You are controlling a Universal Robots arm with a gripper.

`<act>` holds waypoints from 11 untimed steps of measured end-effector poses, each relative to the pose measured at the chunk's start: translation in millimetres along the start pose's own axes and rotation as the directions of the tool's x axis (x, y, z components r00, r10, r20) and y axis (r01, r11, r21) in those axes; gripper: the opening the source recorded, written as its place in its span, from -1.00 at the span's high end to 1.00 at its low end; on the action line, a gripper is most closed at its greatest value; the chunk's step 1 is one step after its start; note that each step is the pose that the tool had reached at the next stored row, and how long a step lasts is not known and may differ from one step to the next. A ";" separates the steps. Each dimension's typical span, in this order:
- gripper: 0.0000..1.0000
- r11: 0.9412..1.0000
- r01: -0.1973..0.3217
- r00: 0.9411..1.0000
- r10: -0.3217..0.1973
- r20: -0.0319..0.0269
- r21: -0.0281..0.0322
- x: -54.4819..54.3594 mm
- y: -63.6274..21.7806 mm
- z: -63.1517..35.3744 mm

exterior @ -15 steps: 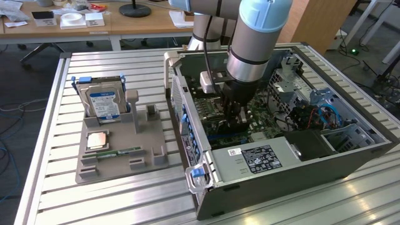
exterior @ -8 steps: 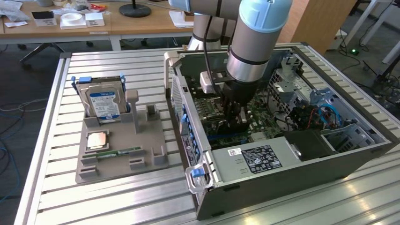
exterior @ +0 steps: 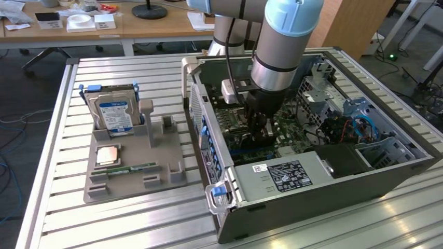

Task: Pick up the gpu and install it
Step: 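Insert the gpu into the slot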

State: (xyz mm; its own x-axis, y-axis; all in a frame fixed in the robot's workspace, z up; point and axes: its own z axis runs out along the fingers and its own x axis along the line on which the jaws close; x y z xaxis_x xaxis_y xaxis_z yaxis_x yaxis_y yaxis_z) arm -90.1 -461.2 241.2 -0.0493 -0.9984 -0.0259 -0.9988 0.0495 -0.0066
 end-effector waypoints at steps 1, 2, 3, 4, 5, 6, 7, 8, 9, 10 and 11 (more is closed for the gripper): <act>0.47 1.000 0.000 1.000 0.000 0.000 0.000 0.0 0.0 0.0; 0.47 1.000 0.000 1.000 0.000 0.000 0.000 0.0 0.0 0.0; 0.47 1.000 0.000 1.000 0.000 0.000 0.000 0.0 0.0 0.0; 0.47 1.000 0.000 1.000 0.000 0.000 0.000 0.0 0.0 0.0; 0.47 1.000 0.000 1.000 0.000 0.000 0.000 0.0 0.0 0.1; 0.47 1.000 0.000 1.000 0.000 0.000 0.000 0.0 0.0 0.6; 0.47 1.000 0.000 1.000 0.000 0.000 0.000 0.0 0.0 0.8; 0.47 1.000 0.000 1.000 0.000 0.000 0.000 0.0 0.1 0.7; 0.47 1.000 0.000 1.000 0.000 0.000 0.000 0.0 0.1 0.7; 0.47 1.000 0.000 1.000 0.000 0.000 0.000 0.0 0.1 0.6; 0.47 1.000 0.000 1.000 0.000 0.000 0.000 0.0 0.1 0.6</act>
State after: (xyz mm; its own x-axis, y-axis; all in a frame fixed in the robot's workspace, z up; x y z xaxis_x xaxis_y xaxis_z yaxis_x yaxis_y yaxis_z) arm -90.2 -461.2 240.7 -0.0493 -0.9984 -0.0258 -0.9988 0.0495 -0.0067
